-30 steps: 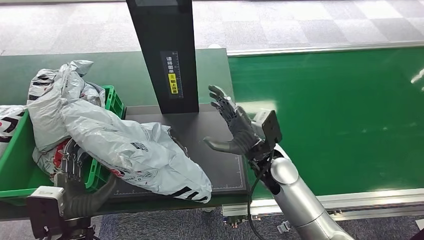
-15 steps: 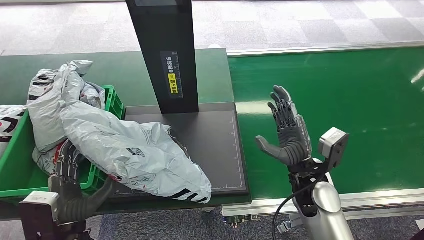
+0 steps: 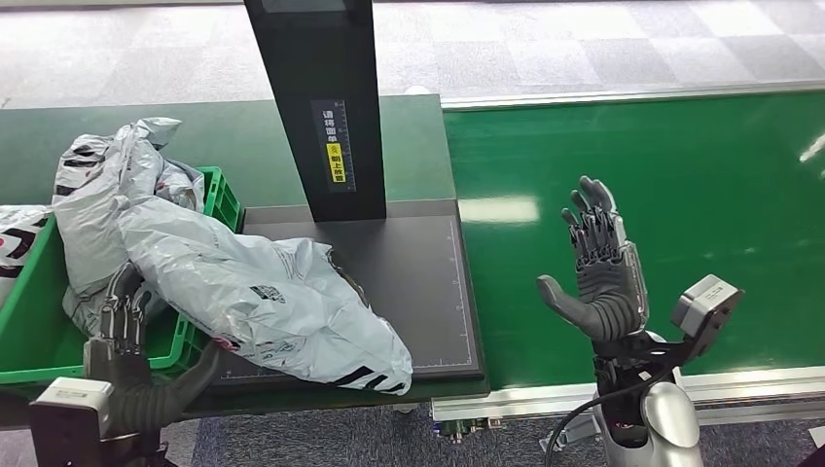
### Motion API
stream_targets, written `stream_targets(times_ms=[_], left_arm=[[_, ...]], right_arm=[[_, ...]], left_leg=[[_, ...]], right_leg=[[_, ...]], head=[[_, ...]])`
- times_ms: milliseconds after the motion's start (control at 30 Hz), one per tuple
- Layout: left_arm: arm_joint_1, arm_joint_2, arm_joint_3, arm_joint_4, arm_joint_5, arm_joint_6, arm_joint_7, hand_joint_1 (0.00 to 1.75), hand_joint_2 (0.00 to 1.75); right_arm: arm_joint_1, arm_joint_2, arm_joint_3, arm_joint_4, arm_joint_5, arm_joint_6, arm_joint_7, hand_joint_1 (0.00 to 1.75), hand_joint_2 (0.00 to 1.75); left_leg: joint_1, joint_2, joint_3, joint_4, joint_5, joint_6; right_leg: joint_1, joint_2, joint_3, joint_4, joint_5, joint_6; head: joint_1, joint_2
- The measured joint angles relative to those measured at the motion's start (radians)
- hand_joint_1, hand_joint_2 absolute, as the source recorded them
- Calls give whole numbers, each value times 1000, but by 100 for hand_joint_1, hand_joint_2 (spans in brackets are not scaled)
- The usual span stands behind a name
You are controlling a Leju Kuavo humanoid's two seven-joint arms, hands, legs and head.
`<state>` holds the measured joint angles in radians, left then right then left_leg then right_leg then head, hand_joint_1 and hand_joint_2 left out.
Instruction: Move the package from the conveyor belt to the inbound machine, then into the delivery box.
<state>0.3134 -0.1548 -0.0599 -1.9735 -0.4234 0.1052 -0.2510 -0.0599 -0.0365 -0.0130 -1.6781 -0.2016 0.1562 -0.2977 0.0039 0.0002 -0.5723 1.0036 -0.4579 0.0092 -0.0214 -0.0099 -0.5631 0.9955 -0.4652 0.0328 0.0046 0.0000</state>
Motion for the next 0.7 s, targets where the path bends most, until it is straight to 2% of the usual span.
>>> stream_targets(times_ms=[700], left_arm=[[-36, 13, -8, -62, -24, 46, -35, 0, 175]], right_arm=[[-1, 8, -26, 2, 0, 47, 1, 0, 175]], left_leg=[[0, 0, 0, 0, 0, 0]], right_leg=[[0, 0, 0, 0, 0, 0]], head=[[0, 0]])
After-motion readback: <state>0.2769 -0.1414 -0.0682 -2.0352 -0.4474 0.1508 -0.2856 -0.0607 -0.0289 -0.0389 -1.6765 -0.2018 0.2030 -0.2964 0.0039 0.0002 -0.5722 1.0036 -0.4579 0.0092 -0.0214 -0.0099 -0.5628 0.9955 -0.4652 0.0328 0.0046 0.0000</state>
